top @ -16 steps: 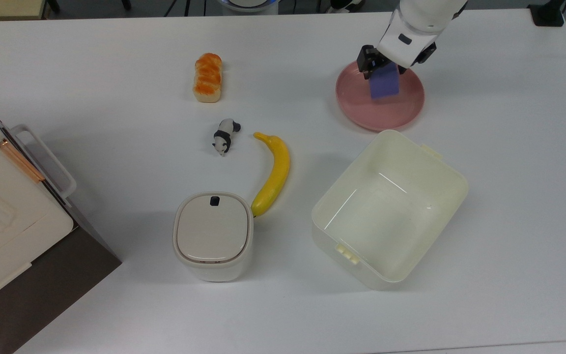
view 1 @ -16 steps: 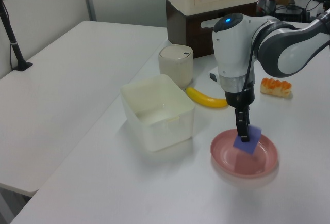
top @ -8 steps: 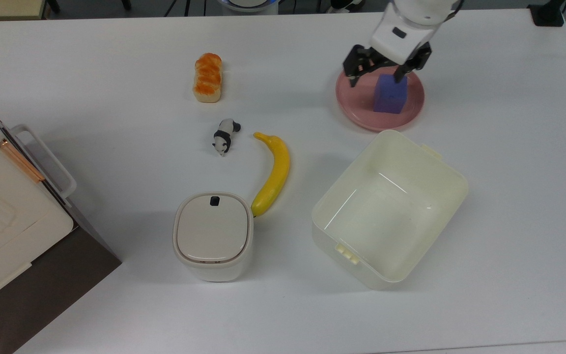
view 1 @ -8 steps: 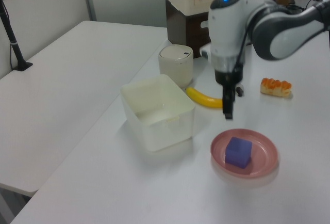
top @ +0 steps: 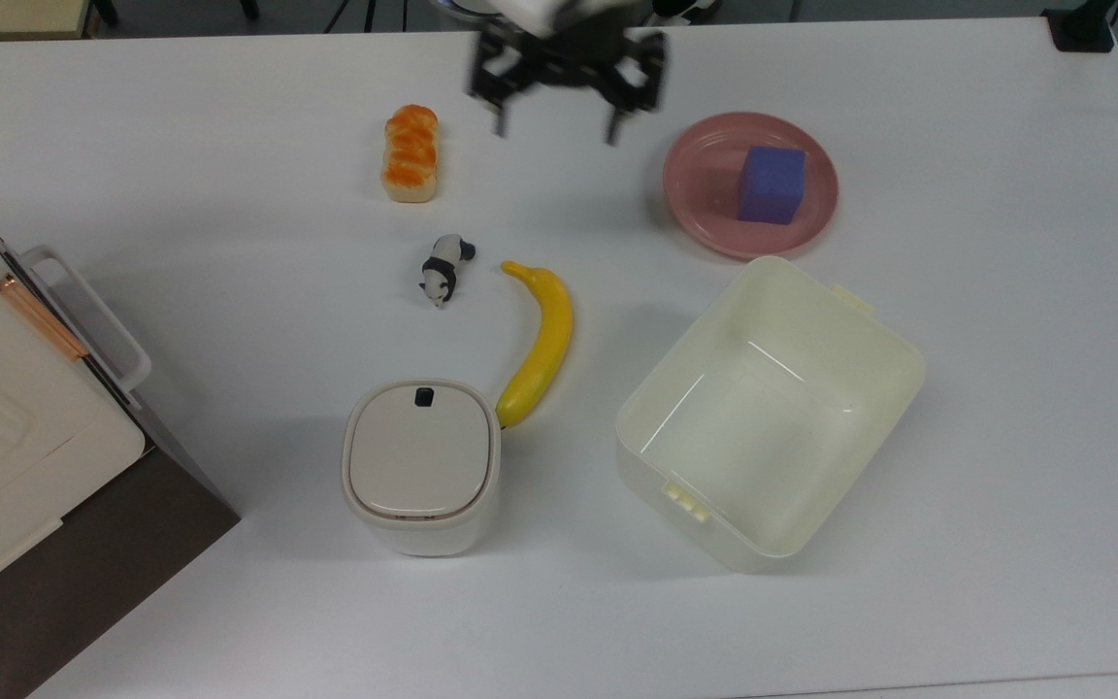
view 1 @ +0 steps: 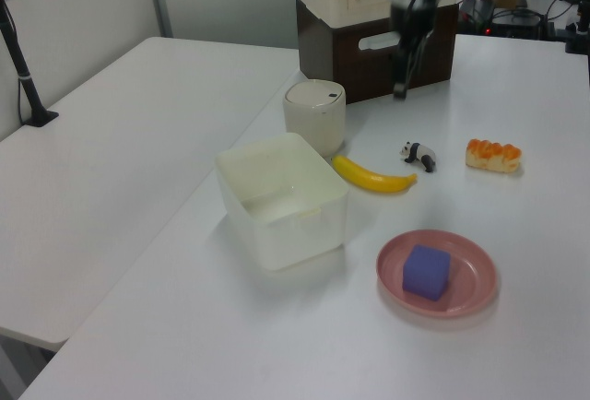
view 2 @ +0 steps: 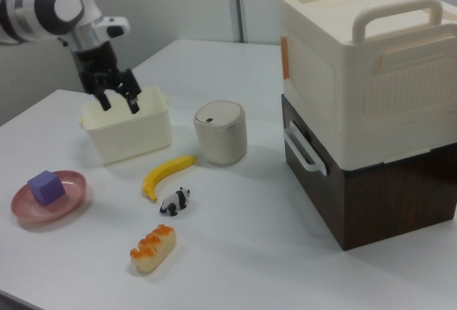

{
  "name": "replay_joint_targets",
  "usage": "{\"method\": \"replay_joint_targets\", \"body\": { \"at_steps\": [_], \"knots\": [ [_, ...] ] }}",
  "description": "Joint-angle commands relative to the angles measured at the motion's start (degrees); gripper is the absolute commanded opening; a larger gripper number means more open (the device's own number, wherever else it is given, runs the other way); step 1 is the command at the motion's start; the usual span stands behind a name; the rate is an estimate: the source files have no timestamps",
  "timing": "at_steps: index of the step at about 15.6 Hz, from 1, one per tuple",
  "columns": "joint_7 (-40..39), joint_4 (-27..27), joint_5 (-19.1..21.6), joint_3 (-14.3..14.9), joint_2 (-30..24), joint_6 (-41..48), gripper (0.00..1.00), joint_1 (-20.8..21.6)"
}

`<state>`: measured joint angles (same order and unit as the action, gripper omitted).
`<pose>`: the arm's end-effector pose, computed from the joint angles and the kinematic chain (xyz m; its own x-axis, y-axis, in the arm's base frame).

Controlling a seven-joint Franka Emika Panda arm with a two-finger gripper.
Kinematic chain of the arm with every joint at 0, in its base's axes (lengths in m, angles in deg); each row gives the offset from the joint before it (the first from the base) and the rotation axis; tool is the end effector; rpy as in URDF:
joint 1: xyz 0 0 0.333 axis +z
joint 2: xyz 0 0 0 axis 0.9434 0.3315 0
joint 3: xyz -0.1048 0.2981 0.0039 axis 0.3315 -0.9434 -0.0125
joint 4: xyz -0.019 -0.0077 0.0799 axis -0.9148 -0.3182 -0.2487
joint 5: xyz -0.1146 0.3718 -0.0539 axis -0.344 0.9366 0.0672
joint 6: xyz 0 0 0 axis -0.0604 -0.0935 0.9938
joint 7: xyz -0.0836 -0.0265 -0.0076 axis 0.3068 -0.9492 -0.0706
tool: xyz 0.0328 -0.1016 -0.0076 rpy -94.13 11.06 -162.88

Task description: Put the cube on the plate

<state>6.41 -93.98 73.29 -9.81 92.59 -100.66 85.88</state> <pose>0.5774 0.0986 0.5523 0.9977 -0.0027 0.0674 -0.0107 -0.9928 0.1190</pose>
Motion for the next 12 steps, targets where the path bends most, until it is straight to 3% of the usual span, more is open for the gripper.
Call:
{"method": "replay_joint_targets", "body": {
  "at_steps": [1, 4, 12],
  "knots": [
    [-1.91, -1.31, 4.55, -0.81, -4.89, 2.82, 1.0, -6.87],
    [-8.4, -1.22, 9.31, -0.72, -6.21, 4.74, 1.0, -11.81],
    [-9.39, -1.04, 8.88, -0.46, -5.86, 6.51, 1.0, -11.64]
  ]
}}
